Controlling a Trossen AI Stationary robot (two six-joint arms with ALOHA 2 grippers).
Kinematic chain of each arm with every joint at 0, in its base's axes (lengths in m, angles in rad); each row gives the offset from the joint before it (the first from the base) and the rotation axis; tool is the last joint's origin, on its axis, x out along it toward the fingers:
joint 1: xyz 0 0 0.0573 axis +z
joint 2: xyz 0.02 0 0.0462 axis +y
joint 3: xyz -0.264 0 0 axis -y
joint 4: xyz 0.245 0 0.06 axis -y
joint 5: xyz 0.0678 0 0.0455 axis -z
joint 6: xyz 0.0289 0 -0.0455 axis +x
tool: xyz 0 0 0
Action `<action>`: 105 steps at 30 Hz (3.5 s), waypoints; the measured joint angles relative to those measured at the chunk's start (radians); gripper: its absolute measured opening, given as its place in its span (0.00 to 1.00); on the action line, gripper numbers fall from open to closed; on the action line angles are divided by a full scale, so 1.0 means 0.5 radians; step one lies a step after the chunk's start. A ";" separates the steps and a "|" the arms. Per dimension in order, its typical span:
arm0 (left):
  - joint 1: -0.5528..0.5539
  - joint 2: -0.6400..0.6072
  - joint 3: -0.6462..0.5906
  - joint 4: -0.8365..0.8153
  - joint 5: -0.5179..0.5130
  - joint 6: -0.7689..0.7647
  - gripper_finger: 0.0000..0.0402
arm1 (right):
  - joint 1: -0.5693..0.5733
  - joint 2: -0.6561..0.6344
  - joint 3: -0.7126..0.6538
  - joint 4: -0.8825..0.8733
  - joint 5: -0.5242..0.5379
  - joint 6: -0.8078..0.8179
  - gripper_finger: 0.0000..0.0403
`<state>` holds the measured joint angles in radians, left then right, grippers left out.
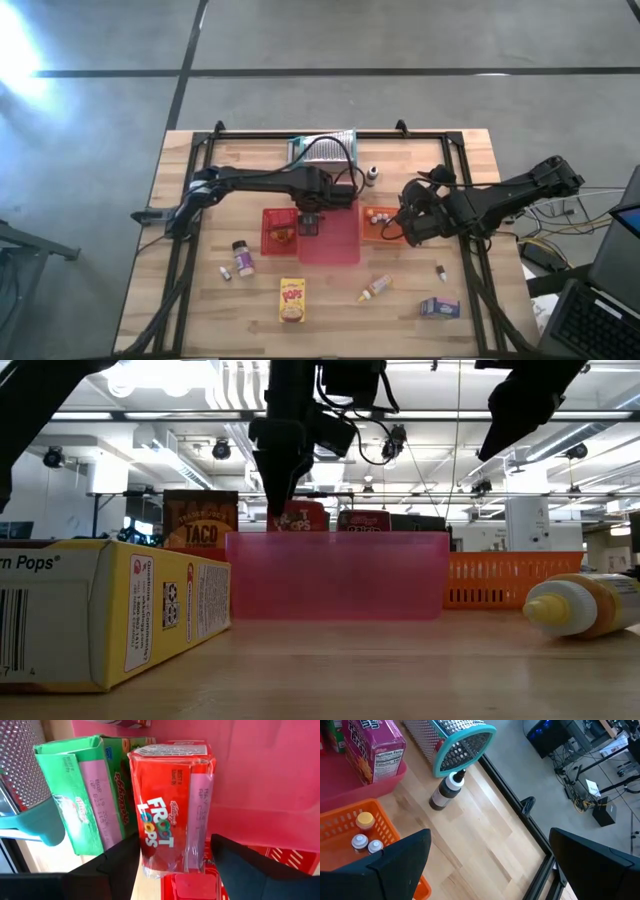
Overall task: Pick & Place Kitchen Items
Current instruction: Put the red cereal box into the pink bin, then put the large yellow food coloring bottle into the orange bin
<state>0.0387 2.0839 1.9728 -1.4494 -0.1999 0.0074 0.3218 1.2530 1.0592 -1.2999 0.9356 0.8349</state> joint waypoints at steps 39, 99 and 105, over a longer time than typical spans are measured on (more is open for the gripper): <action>-0.502 -1.724 -1.259 0.956 -0.763 -0.769 0.48 | 0.002 0.021 -0.104 0.782 0.109 -0.256 0.99; -0.565 -3.179 -3.335 3.227 -0.580 -0.227 0.41 | 0.674 0.028 0.249 1.293 -0.341 -1.261 0.03; -0.565 -3.179 -3.335 3.227 -0.581 -0.377 0.41 | 0.638 0.045 0.509 1.301 -0.606 -1.336 0.02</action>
<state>-0.2436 0.4942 0.3054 0.1642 -0.4904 -0.1808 0.6409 1.2753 1.3136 -0.6496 0.6325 0.1669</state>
